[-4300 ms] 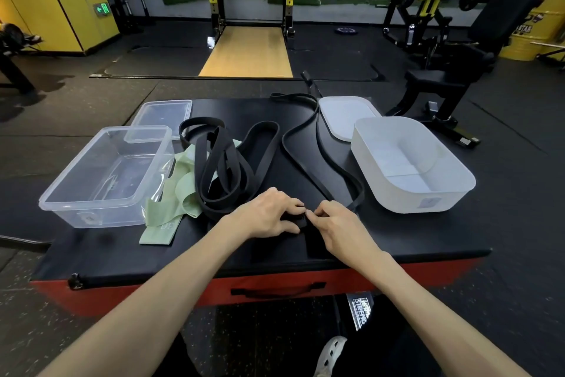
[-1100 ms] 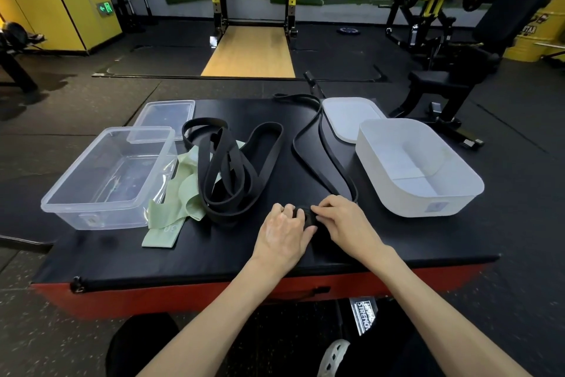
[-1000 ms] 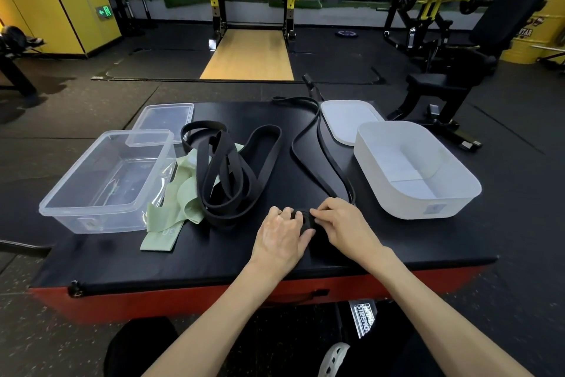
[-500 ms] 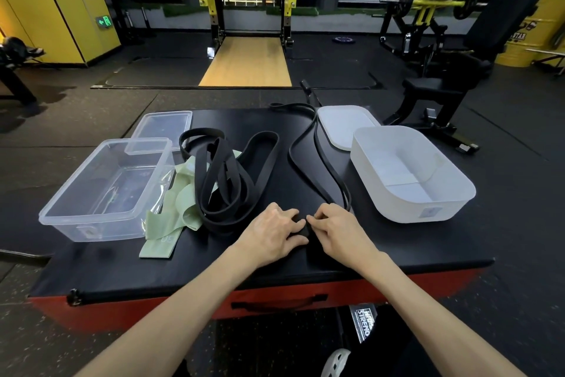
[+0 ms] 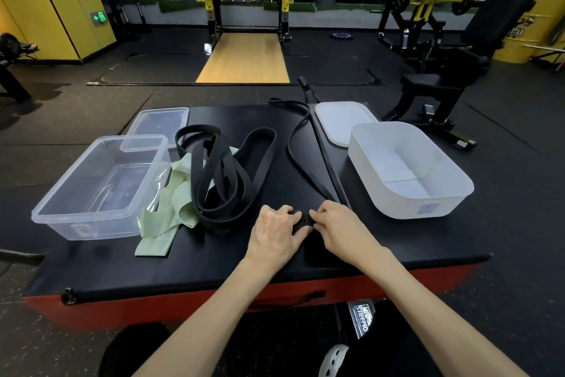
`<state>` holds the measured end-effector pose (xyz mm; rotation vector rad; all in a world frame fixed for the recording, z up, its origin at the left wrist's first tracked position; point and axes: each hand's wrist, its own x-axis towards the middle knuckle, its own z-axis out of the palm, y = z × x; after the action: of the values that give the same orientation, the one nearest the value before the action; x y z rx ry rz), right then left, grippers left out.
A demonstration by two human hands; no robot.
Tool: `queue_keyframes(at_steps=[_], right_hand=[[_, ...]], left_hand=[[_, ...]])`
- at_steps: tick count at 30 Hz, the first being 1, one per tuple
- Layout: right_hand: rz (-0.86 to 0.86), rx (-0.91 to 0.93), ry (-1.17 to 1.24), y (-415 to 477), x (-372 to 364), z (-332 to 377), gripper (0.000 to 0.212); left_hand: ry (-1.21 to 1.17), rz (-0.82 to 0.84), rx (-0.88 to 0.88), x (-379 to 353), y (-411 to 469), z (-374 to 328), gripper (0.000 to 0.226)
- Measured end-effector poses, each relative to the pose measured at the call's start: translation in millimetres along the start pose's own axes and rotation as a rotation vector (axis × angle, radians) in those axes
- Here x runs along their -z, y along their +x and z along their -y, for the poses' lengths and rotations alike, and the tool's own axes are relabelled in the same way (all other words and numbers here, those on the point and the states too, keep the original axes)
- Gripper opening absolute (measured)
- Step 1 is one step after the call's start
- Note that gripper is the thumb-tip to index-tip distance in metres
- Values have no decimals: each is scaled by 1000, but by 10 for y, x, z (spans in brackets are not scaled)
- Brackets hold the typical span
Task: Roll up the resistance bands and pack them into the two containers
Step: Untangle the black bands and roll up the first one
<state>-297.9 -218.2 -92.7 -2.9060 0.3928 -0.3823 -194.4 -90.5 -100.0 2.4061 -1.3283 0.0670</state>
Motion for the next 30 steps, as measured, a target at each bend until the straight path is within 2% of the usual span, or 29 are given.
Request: queue_keyframes(at_steps=[3,6,9,14,19,22,26,30], right_hand=[[-118,1,28,-44,-105,10,26],[-168,45,-19,-80,-161,25,48],[-180,82,-30,-102,-157,43,55],[-185,112,-3,-69,-148,10,50],[-179,138,-26,-71,-150,-6,51],[-188,139,-50,-63,-159,-18,53],[-185,135,-43,-76,-152,-38,51],[-203,31,31,-90,-163,-42,36]], left_hand=[[42,-2,18,6,-24,-59,49],[73,-29,3,-13,-44,-80,48],[62,-56,10,-30,-51,-77,46],[-20,24,-20,12,-23,24,53],[-134,247,-208,214,119,257,69],[-148,341,-284,269,235,306,68],[-105,297,-297,248,239,305,52],[-14,228,-296,192,165,275,51]])
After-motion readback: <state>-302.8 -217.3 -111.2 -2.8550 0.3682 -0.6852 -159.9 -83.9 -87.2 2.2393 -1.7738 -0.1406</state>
